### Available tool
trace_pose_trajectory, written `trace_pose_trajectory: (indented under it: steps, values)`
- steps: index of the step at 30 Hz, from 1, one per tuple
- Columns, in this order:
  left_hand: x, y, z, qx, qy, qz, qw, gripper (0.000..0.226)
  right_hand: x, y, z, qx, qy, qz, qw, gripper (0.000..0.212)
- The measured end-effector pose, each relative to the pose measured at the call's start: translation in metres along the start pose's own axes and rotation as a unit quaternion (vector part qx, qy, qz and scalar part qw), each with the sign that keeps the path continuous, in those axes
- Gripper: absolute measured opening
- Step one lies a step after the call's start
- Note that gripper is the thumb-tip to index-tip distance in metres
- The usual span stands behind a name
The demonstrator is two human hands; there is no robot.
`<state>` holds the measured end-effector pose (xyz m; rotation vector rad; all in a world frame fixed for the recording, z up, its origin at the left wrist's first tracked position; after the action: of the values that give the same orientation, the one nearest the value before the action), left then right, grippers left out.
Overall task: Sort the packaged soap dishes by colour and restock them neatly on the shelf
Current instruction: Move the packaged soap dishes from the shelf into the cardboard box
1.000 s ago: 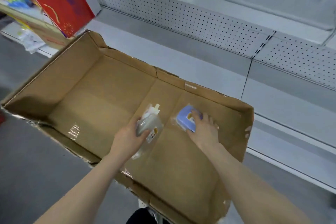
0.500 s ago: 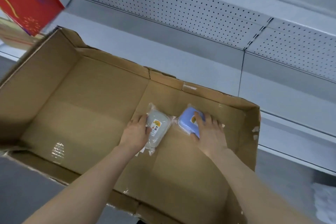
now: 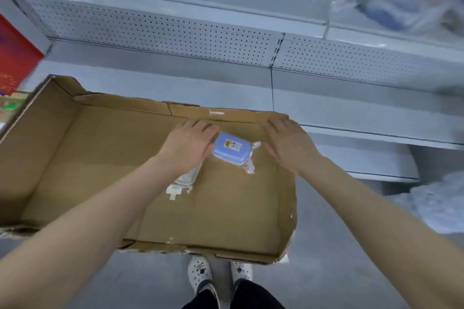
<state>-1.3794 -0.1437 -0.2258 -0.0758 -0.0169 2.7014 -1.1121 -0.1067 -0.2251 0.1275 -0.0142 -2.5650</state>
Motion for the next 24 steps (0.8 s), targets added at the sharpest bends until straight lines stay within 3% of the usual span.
trace_pose_trajectory:
  steps: [9,13,24]
  values:
    - [-0.112,-0.072,0.063,-0.098,-0.017,-0.109,0.989,0.037,-0.099,0.109,0.050,-0.096,0.034,-0.075,0.992,0.050]
    - [-0.191,-0.110,0.077,-0.148,-0.020,-0.130,0.980,0.036,-0.163,0.172,0.060,-0.129,0.033,-0.117,0.984,0.052]
    - [-0.431,-0.240,0.101,-0.191,0.032,-0.205,0.959,0.039,-0.372,0.343,0.095,-0.152,0.097,-0.222,0.958,0.051]
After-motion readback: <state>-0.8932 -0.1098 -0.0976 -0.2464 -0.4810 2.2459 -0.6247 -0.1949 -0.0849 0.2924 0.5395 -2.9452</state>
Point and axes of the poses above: each hand's wrist, its own y-axis away from the middle knuckle, its own z-axis out of the back of the hand, x = y × z, the point moved 1 cm from there along -y, towards the middle knuckle, and after that the axes turned 6 degrees about x, right-handed, at the moved point
